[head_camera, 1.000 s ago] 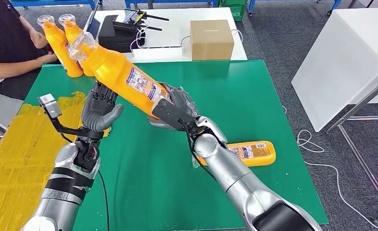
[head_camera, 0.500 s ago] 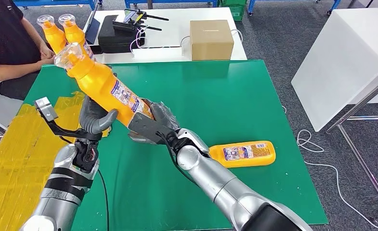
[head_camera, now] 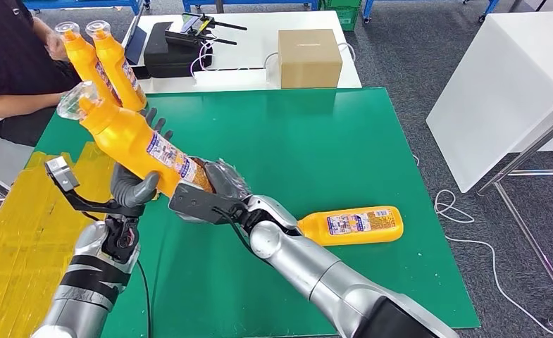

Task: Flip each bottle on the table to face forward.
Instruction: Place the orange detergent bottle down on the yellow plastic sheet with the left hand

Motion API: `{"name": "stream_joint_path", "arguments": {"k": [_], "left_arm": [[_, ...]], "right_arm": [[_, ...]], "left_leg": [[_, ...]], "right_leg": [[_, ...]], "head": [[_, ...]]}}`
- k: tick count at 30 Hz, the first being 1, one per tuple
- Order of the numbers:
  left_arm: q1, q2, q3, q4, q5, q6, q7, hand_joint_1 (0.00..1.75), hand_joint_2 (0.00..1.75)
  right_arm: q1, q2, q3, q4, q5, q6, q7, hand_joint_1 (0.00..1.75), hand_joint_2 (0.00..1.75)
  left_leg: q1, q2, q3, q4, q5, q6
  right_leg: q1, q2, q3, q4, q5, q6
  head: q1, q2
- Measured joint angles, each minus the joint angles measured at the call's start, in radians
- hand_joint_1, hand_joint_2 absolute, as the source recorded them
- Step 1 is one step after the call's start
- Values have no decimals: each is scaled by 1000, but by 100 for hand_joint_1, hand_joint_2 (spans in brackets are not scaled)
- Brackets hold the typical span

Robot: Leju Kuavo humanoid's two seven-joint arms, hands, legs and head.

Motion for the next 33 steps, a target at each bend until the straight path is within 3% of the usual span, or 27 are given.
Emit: {"name": "stream_joint_path", "arguments": {"k": [1,2,4,6,8,10,13,17,33], "left_arm": [[1,0,0,0,-1,-5,0,133,175],[1,1,1,0,-3,-10,0,147,175],[1,2,3,1,-6,-23,0,139,175],[0,4,4,2,-11,-35,0,120,175],[0,6,5,5,-17,-44,-1,128,175],[-1,9,6,8,-22,-48,-2,154,175],[-2,12,5,12,-37,-55,-7,156,175],[-10,22,-2,21,-71,-70,-17,175,175],[-34,56,-46,69,-125,-108,-61,175,175]], "right_arm": [[-1,0,3,0,0,0,1,175,175],[-1,-1,6,0,-1,1,1,175,175],[-3,-1,12,2,-5,1,1,175,175],[-5,-1,18,5,-9,2,2,175,175],[-5,-1,24,10,-13,2,2,175,175],[-5,-1,30,14,-16,3,2,175,175],[-6,-1,42,20,-25,3,3,175,175],[-6,-1,71,31,-53,4,9,175,175],[-23,-6,161,61,-124,6,24,175,175]], "left_leg": [[0,0,0,0,0,0],[0,0,0,0,0,0],[0,0,0,0,0,0],[0,0,0,0,0,0],[0,0,0,0,0,0],[0,0,0,0,0,0],[0,0,0,0,0,0],[0,0,1,0,0,0],[0,1,1,0,0,0]], "right_leg": [[0,0,0,0,0,0],[0,0,0,0,0,0],[0,0,0,0,0,0],[0,0,0,0,0,0],[0,0,0,0,0,0],[0,0,0,0,0,0],[0,0,0,0,0,0],[1,0,0,0,0,0],[1,0,0,0,0,0]], "head": [[0,0],[0,0],[0,0],[0,0],[0,0],[0,0],[0,0],[0,0],[0,0]]}}
